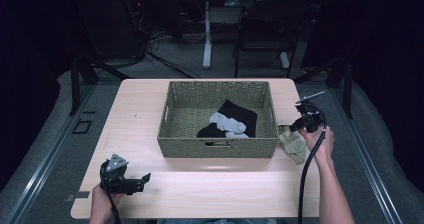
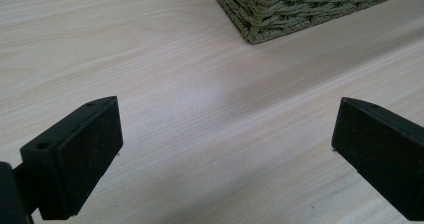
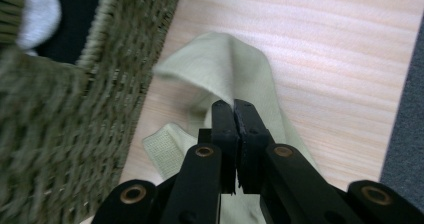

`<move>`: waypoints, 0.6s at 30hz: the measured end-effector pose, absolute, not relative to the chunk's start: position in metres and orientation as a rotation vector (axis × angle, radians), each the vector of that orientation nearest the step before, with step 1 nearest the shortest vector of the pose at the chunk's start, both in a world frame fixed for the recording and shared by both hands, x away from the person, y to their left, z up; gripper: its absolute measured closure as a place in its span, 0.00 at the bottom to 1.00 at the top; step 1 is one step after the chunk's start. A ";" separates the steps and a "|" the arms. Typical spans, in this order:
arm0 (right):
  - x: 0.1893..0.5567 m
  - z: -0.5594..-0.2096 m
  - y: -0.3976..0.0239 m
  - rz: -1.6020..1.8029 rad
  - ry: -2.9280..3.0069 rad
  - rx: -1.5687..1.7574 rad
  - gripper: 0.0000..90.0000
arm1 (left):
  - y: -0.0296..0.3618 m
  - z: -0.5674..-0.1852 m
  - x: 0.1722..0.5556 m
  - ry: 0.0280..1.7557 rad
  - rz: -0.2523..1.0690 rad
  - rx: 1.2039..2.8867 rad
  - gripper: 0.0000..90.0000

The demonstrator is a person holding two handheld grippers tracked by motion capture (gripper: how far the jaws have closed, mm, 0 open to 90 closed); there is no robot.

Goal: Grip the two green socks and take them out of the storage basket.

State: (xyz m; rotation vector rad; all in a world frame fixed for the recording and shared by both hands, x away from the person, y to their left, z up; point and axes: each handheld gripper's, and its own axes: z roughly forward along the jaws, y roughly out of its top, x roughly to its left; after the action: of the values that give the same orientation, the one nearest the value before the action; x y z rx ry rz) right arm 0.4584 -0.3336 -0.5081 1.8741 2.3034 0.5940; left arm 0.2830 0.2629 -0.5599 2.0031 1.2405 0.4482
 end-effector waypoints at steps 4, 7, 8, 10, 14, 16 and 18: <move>0.459 -0.518 -0.330 0.575 2.316 1.882 0.98 | 0.263 -0.560 0.284 1.238 0.447 2.007 0.00; 0.458 -0.518 -0.329 0.598 2.314 1.873 0.88 | 0.263 -0.560 0.283 1.237 0.448 2.009 0.00; 0.456 -0.517 -0.328 0.616 2.304 1.866 0.84 | 0.263 -0.560 0.283 1.236 0.449 2.009 0.00; 0.453 -0.511 -0.328 0.629 2.314 1.840 0.73 | 0.263 -0.560 0.283 1.238 0.447 2.006 0.00; 0.444 -0.497 -0.328 0.655 2.296 1.795 0.57 | 0.263 -0.560 0.283 1.237 0.448 2.005 0.00; 0.439 -0.490 -0.329 0.672 2.294 1.771 0.47 | 0.263 -0.560 0.283 1.236 0.449 2.006 0.00; 0.432 -0.484 -0.329 0.692 2.282 1.751 0.42 | 0.263 -0.560 0.284 1.233 0.450 2.009 0.00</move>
State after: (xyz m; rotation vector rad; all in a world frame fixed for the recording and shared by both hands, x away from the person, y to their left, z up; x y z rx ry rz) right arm 0.4320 -0.3286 -0.4839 1.7512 2.2819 0.6924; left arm 0.2837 0.2628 -0.5599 2.0090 1.2332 0.4498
